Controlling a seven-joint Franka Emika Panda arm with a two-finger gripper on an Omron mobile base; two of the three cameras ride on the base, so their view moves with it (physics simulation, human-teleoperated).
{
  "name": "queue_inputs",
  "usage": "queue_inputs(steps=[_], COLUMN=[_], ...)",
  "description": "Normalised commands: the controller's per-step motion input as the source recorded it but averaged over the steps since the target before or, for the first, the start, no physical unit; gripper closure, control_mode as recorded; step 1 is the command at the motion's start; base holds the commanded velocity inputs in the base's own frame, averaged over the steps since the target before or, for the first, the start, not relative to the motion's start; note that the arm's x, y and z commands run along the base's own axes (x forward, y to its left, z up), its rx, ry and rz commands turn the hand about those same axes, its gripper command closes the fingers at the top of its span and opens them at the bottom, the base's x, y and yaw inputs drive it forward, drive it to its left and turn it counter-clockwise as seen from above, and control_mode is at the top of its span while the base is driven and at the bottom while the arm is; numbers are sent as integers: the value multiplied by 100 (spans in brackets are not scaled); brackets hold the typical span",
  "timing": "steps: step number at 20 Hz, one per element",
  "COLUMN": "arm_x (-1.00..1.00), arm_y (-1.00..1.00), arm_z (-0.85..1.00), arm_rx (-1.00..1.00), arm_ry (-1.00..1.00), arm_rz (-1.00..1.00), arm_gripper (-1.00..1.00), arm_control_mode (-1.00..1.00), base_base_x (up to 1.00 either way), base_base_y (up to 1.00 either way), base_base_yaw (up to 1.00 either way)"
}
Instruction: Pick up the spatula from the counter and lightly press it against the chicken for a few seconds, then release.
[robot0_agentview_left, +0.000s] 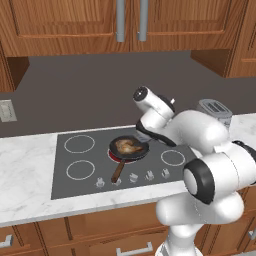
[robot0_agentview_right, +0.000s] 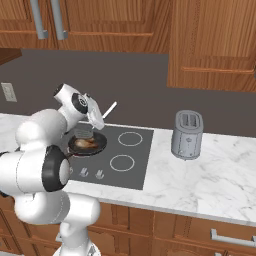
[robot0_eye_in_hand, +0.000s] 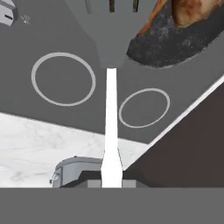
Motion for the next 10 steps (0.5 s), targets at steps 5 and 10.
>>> queue_inputs(steps=[5, 10], arm_x=[-50, -50], arm_y=[-9, -4], arm_z=[30, 37], arm_rx=[11, 10], arm_ry=[0, 0], arm_rz=[1, 0], arm_gripper=[100, 100], arm_control_mode=[-100, -100], base_base_x=[0, 0], base_base_y=[0, 0], base_base_yaw=[0, 0])
